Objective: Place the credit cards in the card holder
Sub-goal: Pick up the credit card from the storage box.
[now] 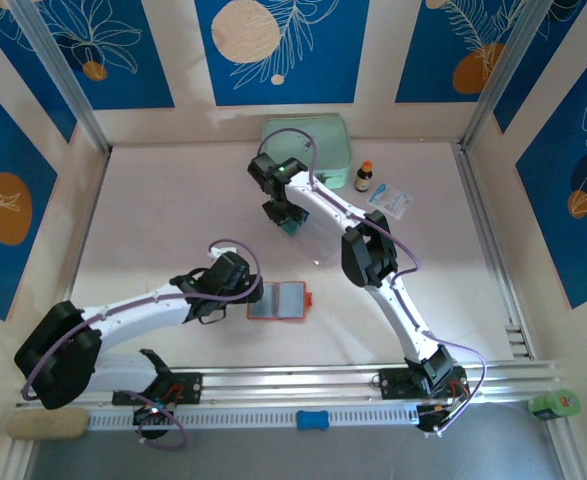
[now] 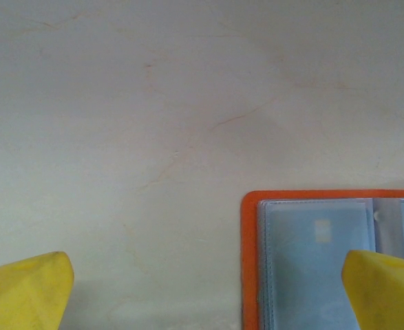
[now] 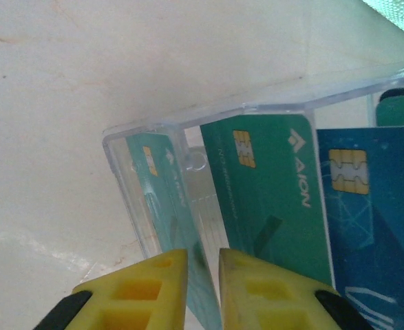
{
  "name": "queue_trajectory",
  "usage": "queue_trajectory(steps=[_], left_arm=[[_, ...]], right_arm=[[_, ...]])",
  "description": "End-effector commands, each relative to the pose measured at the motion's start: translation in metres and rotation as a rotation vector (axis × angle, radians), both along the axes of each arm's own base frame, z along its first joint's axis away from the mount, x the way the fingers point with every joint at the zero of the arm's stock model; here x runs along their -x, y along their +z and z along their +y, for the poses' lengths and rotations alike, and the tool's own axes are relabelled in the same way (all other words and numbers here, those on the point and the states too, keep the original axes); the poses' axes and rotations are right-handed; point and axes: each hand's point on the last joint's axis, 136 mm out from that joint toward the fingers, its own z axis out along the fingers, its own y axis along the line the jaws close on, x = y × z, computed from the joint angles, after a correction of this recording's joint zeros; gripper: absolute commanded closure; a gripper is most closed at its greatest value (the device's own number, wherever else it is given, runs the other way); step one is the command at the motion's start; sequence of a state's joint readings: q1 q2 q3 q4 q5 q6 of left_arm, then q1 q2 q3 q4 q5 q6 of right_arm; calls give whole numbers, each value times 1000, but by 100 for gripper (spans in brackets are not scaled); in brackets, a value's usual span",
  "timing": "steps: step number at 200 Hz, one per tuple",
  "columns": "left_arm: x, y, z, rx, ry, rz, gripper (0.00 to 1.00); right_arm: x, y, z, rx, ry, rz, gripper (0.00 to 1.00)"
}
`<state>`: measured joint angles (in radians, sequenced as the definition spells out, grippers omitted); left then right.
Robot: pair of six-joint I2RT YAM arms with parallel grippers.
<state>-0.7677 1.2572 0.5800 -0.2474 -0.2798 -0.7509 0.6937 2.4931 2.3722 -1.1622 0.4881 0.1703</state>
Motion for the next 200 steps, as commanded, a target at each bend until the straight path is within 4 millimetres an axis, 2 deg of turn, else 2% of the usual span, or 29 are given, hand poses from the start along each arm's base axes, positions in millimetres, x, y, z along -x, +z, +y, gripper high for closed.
queue_trajectory(steps=[1, 44, 104, 138, 163, 200], left_arm=[[3, 0, 4, 0, -5, 5, 0], [3, 0, 5, 1, -4, 4, 0], [3, 1, 4, 6, -6, 3, 0], [4, 2, 5, 7, -5, 3, 0], [4, 3, 6, 4, -6, 2, 0], [5, 5, 6, -1, -17, 1, 0]], right_arm=[[5, -2, 5, -8, 20, 27, 83], [7, 8, 8, -34, 31, 22, 86], [13, 22, 15, -56, 94, 16, 100], [18, 36, 21, -60, 128, -11, 100], [21, 55, 26, -79, 147, -41, 100], [33, 95, 34, -152, 147, -85, 100]])
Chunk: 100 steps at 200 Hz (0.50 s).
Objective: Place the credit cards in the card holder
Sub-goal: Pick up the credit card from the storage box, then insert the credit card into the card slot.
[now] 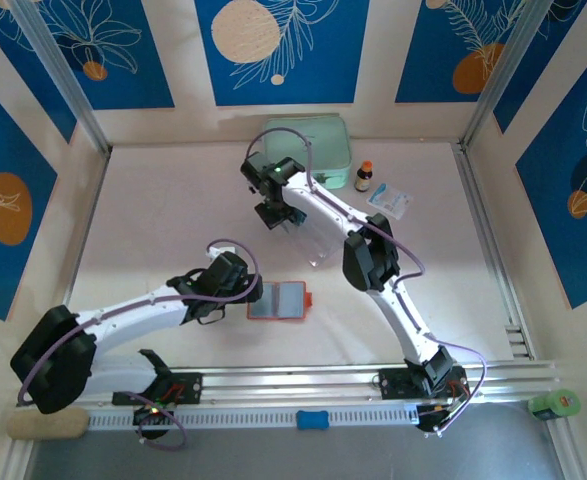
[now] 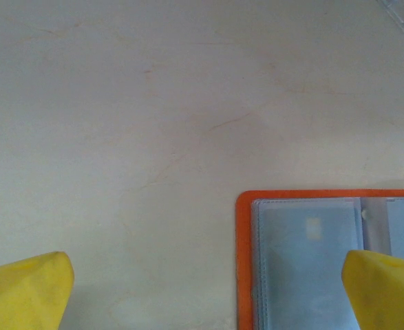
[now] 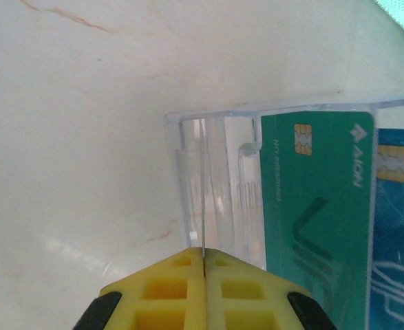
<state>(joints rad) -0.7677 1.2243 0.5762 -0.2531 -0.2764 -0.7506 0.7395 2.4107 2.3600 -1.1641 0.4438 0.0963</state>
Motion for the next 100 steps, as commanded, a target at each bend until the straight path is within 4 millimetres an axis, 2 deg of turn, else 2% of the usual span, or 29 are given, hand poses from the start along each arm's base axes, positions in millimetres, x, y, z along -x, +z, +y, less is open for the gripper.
queue_trajectory(steps=[1, 40, 63, 68, 100], left_arm=[[4, -2, 6, -19, -14, 15, 0], [5, -2, 5, -29, -37, 22, 0], [6, -3, 4, -38, -56, 27, 0], [7, -3, 4, -40, -59, 28, 0], [9, -5, 3, -55, -83, 40, 0]], right_arm=[[14, 59, 9, -104, 20, -56, 100], [36, 95, 9, -257, -40, -46, 100], [55, 101, 3, -401, -106, 7, 100], [59, 108, 1, -451, -124, 10, 100], [91, 93, -14, -745, -279, 139, 100]])
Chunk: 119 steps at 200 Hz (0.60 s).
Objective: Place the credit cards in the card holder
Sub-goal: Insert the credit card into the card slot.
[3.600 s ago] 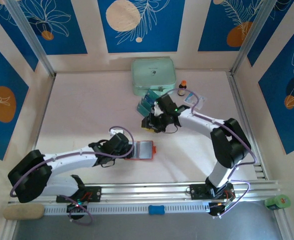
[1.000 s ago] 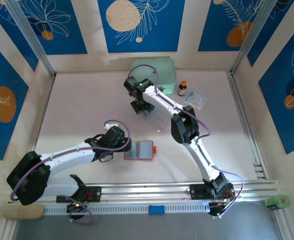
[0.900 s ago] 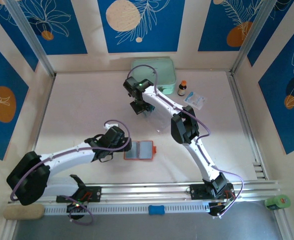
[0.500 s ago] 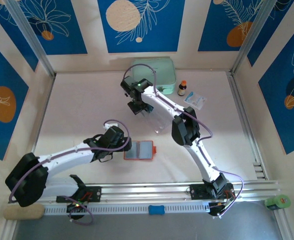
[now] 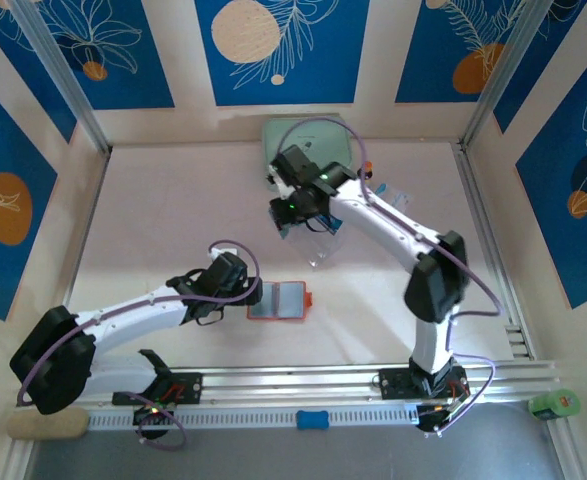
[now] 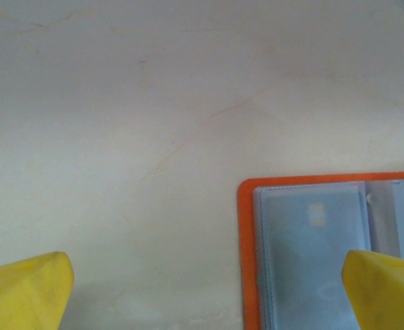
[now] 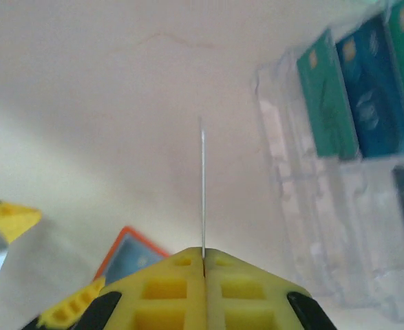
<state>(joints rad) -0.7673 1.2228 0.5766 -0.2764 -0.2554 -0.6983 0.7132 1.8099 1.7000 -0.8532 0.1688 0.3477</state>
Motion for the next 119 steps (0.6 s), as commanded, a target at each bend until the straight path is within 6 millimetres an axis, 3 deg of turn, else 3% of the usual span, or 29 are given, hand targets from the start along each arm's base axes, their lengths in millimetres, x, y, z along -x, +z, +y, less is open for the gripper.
queue_trajectory(steps=[1, 23, 50, 81, 119], left_arm=[[4, -1, 2, -25, -29, 22, 0], [6, -2, 3, -41, -43, 30, 0], [9, -5, 4, -68, -55, 35, 0], [12, -8, 2, -84, -69, 38, 0], [13, -11, 0, -100, -71, 43, 0]], right_arm=[[15, 6, 10, -326, -113, 107, 100], [38, -9, 5, -506, -179, 166, 100], [66, -38, 4, -606, -242, 204, 100], [89, -71, 8, -633, -307, 212, 100], [100, -97, 11, -629, -366, 176, 100]])
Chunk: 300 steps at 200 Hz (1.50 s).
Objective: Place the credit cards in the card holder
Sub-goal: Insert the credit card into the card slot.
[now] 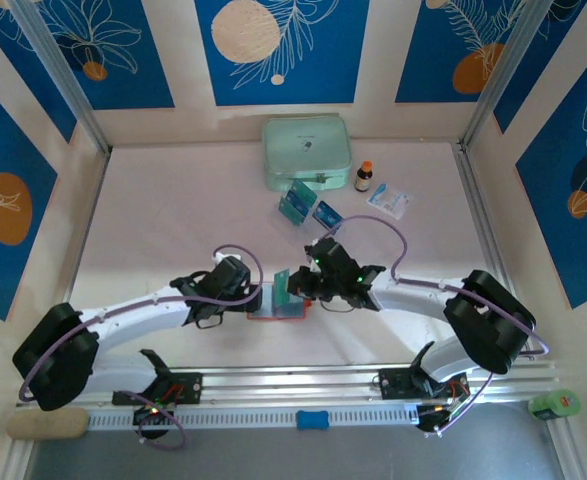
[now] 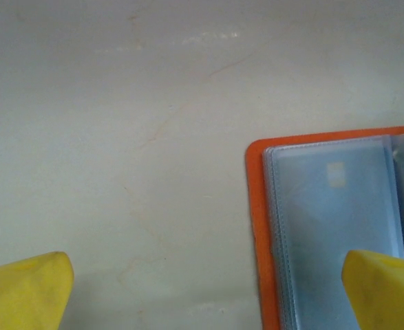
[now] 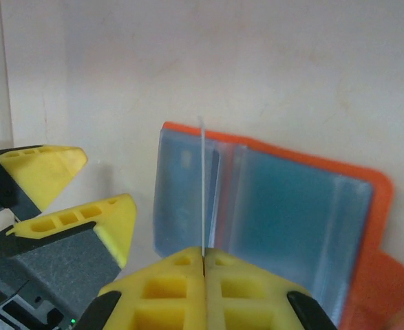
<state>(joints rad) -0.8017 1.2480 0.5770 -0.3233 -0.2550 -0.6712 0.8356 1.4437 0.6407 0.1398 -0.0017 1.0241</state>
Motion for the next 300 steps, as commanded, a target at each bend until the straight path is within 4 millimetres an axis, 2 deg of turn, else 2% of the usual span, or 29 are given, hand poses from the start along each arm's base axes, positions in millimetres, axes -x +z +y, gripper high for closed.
queue_trajectory(steps=[1, 50, 124, 221, 300], left_arm=[[-1, 1, 0, -36, -14, -3, 0], [-2, 1, 1, -49, -11, -7, 0], [-4, -1, -3, -52, -22, 0, 0], [-2, -1, -2, -50, -19, 4, 0], [-1, -1, 0, -55, -16, 6, 0]], right_arm=[[-14, 15, 12, -97, -100, -75, 100], [-10, -2, 9, -58, -145, -96, 100], [-6, -11, -9, -20, -220, -126, 100], [-5, -4, -2, -73, -201, -144, 100], [-4, -15, 5, -70, -187, -118, 100]])
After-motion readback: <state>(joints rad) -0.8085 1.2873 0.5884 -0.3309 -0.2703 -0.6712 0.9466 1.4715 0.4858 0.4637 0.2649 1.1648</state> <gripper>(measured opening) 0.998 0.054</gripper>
